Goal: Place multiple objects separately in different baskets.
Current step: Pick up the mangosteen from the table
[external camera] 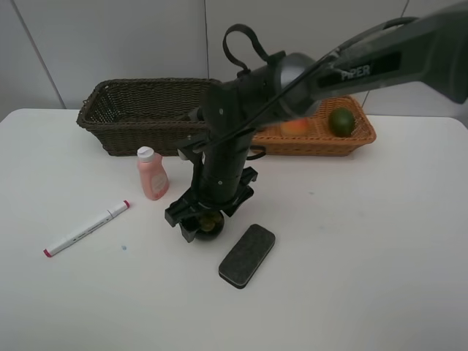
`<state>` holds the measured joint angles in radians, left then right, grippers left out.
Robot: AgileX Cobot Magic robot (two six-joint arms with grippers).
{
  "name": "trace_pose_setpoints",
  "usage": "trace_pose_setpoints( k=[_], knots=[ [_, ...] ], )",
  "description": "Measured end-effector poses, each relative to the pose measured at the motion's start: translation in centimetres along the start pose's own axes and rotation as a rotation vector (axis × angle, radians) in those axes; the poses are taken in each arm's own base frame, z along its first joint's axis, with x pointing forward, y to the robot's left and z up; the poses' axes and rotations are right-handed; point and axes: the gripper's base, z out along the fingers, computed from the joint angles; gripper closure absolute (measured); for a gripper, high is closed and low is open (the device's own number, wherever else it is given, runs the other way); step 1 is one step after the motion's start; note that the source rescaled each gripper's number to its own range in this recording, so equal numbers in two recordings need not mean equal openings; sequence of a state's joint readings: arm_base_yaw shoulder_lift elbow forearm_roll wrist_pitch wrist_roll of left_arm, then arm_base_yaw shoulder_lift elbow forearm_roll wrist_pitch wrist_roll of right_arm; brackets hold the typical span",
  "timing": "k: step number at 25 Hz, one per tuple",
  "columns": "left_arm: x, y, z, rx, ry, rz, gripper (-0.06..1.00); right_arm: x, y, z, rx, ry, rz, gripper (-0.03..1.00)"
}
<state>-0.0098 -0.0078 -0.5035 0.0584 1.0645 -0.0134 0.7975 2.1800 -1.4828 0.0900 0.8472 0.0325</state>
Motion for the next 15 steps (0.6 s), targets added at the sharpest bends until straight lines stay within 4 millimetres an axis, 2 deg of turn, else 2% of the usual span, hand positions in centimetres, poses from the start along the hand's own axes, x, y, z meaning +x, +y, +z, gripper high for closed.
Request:
trace_pose_setpoints(
  k=[15],
  knots=[
    [0.0, 0.0, 0.0, 0.0, 0.0, 0.0, -0.06, -0.19, -0.01, 0.22, 0.0, -0.018, 0.0, -0.02]
  ],
)
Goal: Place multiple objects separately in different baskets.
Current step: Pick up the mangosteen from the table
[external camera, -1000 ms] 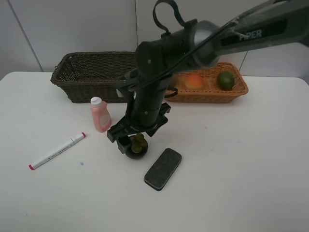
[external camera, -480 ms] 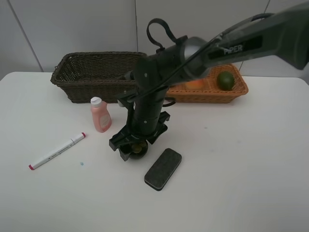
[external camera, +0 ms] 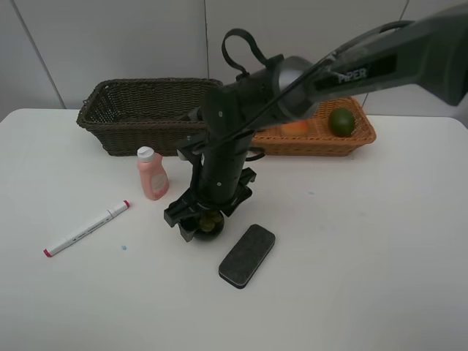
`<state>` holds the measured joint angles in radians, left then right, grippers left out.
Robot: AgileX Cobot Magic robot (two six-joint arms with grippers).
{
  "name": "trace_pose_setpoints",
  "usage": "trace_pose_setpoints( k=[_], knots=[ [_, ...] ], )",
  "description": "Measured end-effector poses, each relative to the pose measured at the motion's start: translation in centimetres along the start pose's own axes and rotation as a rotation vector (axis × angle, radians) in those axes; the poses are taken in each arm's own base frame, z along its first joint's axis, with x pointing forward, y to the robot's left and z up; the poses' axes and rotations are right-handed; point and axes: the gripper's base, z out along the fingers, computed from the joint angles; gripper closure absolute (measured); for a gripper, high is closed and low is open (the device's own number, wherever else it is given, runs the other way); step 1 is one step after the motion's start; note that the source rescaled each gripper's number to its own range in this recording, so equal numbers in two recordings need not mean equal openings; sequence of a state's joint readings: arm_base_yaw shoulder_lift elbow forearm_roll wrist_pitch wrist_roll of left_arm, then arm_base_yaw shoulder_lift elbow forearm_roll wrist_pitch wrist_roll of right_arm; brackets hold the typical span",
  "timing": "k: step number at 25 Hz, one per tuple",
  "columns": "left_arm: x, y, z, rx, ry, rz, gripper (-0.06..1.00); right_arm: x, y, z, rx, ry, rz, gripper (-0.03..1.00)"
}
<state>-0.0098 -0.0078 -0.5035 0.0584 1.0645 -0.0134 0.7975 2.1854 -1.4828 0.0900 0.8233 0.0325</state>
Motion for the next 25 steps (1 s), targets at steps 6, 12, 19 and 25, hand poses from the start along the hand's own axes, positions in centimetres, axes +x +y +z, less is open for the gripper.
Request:
trace_pose_setpoints(
  k=[6, 12, 19, 25],
  knots=[
    [0.0, 0.0, 0.0, 0.0, 0.0, 0.0, -0.06, -0.02, 0.05, 0.0, -0.005, -0.002, 0.005, 0.19],
    [0.0, 0.0, 0.0, 0.0, 0.0, 0.0, -0.06, -0.02, 0.13, 0.0, -0.014, -0.003, 0.013, 0.38],
    [0.0, 0.0, 0.0, 0.0, 0.0, 0.0, -0.06, -0.13, 0.13, 0.0, -0.014, -0.014, 0.013, 0.38],
    [0.0, 0.0, 0.0, 0.0, 0.0, 0.0, -0.06, -0.15, 0.18, -0.85, -0.015, -0.024, 0.01, 0.38]
  ],
)
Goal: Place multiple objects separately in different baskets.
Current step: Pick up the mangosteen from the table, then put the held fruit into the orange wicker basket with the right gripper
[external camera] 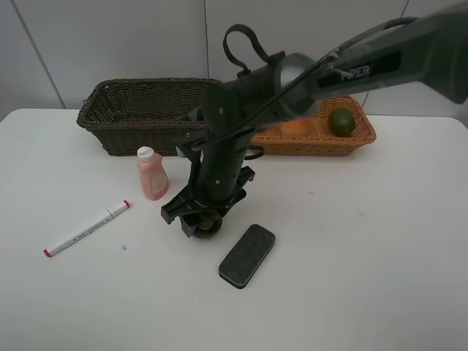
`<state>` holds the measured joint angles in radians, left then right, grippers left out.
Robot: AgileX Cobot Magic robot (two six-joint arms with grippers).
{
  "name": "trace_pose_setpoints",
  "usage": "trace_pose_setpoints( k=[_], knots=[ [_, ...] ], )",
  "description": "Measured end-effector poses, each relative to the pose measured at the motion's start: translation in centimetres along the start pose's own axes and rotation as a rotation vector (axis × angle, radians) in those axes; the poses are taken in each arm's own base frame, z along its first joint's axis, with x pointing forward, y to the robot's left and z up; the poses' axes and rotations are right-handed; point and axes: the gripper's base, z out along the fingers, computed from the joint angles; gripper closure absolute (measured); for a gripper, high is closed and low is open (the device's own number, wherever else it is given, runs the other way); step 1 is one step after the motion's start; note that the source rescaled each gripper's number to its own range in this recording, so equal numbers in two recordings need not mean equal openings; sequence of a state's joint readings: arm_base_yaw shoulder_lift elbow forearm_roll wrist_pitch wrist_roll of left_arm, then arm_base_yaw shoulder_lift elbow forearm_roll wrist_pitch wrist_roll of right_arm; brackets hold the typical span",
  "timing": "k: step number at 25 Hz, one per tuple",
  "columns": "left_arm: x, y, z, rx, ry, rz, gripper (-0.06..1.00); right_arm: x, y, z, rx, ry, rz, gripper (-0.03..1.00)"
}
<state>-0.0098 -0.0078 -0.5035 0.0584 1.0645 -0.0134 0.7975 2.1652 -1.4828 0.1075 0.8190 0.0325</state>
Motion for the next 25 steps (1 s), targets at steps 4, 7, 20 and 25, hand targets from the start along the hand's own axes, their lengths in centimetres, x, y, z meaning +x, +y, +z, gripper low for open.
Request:
trace_pose_setpoints(
  k=[4, 7, 20, 25],
  knots=[
    [0.0, 0.0, 0.0, 0.0, 0.0, 0.0, -0.06, 0.1, 0.0, -2.8, 0.016, -0.023, -0.024, 0.38],
    [0.0, 0.0, 0.0, 0.0, 0.0, 0.0, -0.06, 0.2, -0.1, -5.4, 0.046, -0.058, -0.02, 0.38],
    [0.0, 0.0, 0.0, 0.0, 0.0, 0.0, -0.06, 0.2, -6.6, -13.8, 0.192, -0.235, 0.139, 0.38],
    [0.0, 0.0, 0.0, 0.0, 0.0, 0.0, -0.06, -0.7, -10.7, -15.9, 0.253, -0.354, 0.205, 0.38]
  ],
)
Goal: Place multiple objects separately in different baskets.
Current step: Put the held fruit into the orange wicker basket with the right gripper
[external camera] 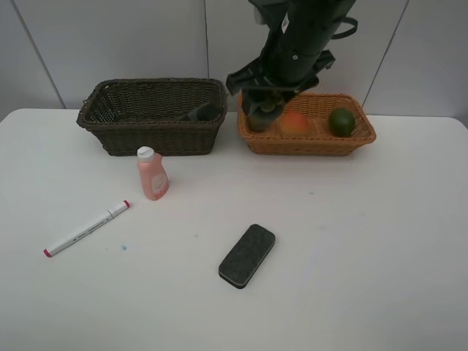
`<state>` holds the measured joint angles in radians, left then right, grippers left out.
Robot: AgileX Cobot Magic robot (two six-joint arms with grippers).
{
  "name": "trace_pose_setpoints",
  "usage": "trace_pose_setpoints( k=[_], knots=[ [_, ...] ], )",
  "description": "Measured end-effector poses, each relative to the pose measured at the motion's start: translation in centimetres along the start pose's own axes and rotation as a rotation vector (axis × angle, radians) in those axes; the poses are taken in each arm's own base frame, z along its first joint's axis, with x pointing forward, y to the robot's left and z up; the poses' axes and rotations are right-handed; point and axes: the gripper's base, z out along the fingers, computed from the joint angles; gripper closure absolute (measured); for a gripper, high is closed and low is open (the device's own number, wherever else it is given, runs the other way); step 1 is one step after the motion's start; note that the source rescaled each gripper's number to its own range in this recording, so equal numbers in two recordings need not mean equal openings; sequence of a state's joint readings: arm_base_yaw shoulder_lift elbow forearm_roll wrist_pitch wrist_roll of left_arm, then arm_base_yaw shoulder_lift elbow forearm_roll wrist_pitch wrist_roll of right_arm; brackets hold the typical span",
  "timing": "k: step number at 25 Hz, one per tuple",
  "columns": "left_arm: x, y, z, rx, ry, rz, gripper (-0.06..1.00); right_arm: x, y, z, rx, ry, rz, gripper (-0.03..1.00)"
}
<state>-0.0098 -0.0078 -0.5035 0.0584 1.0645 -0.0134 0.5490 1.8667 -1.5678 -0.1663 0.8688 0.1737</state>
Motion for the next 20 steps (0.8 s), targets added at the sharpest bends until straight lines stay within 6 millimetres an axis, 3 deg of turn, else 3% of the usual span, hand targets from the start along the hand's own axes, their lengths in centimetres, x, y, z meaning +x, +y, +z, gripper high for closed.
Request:
trace_pose_setpoints(
  k=[4, 8, 15, 20],
  knots=[
    [0.0, 0.0, 0.0, 0.0, 0.0, 0.0, -0.06, -1.5, -3.4, 0.7, 0.031, -0.144, 0.06, 0.38],
    [0.0, 0.0, 0.0, 0.0, 0.0, 0.0, -0.06, -2.2, -6.1, 2.9, 0.052, -0.226, 0.107, 0.38],
    [0.0, 0.0, 0.0, 0.0, 0.0, 0.0, -0.06, -1.0, -10.2, 9.0, 0.092, -0.201, 0.173, 0.38],
    [0.0, 0.0, 0.0, 0.0, 0.0, 0.0, -0.06, 0.4, -13.0, 11.9, 0.141, -0.166, 0.175, 0.38]
  ],
)
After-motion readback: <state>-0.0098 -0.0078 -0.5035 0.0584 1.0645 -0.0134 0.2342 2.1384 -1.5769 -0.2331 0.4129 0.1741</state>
